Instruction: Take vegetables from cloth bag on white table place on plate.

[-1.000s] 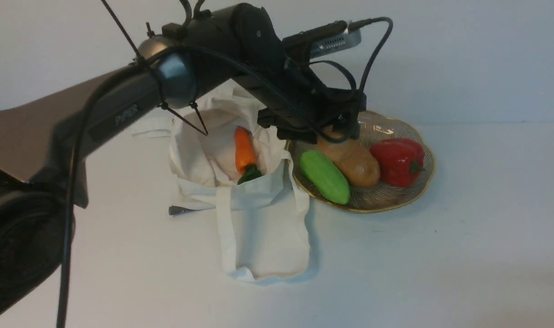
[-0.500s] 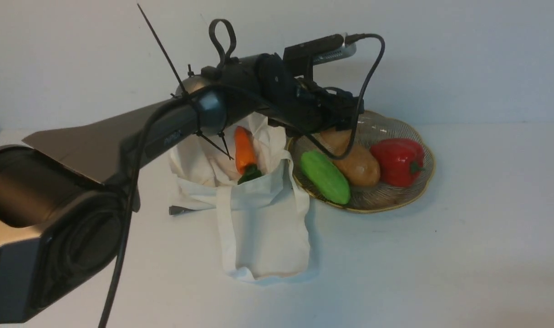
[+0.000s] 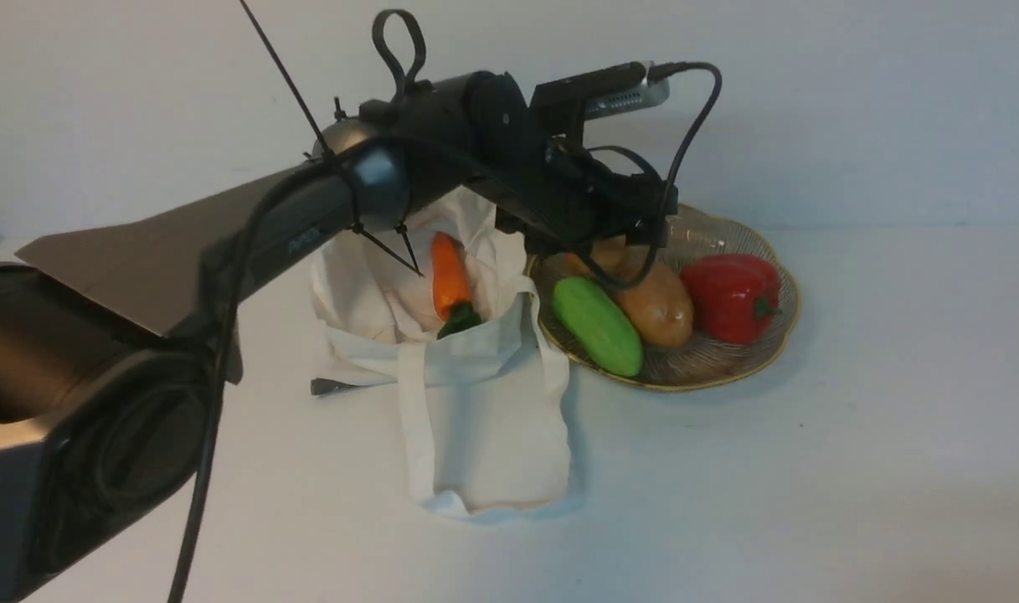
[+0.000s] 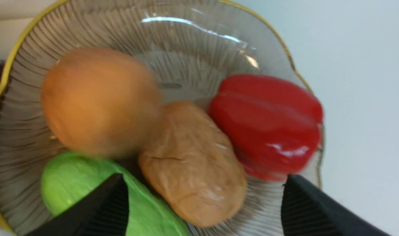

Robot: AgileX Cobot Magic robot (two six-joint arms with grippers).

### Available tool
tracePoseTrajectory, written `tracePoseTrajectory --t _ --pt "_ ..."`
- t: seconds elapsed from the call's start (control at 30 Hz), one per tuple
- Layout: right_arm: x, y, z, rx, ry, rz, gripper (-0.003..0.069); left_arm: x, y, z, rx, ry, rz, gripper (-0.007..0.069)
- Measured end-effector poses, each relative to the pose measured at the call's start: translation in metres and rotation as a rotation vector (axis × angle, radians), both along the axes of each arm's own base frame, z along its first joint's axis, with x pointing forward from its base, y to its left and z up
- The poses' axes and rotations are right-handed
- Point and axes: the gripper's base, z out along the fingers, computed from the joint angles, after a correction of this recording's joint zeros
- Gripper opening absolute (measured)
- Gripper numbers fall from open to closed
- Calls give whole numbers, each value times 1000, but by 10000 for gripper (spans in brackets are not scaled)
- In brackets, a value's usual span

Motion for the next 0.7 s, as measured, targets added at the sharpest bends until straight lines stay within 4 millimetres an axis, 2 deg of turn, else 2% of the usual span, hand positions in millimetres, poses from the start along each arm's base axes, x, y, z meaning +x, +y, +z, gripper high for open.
tracePoseTrajectory --t 0.03,0.07,0.13,0.17,0.2,0.27,0.3,0.33,0.43,0.47,0.5,0.57,0.63,0.7 --pt "0 0 0 0 0 0 22 -3 2 8 4 -5 -15 565" --pt "0 0 0 0 0 0 22 -4 2 8 7 -2 -19 565" --pt "0 0 0 0 0 0 22 -18 7 38 32 -26 -89 548" --pt "0 0 0 0 0 0 22 -27 11 53 47 -37 -129 514" --pt "0 0 0 0 0 0 22 -29 12 56 49 -37 -135 507" --pt "0 0 0 0 0 0 22 -53 23 95 79 -54 -202 392" --pt "0 0 0 0 0 0 22 -55 25 98 84 -58 -206 367" --pt "0 0 0 0 0 0 22 -73 35 125 107 -86 -236 256" --pt "0 0 0 0 0 0 22 -113 60 174 173 -145 -292 63" --pt "0 0 0 0 0 0 22 -113 61 174 179 -139 -295 56" --pt "0 0 0 0 0 0 22 -131 73 195 204 -183 -308 18" --pt "0 0 0 0 0 0 22 -151 86 212 222 -231 -311 1" --pt "0 0 0 0 0 0 22 -168 97 224 224 -263 -309 -5" --pt "0 0 0 0 0 0 22 -193 111 226 235 -264 -314 -5"
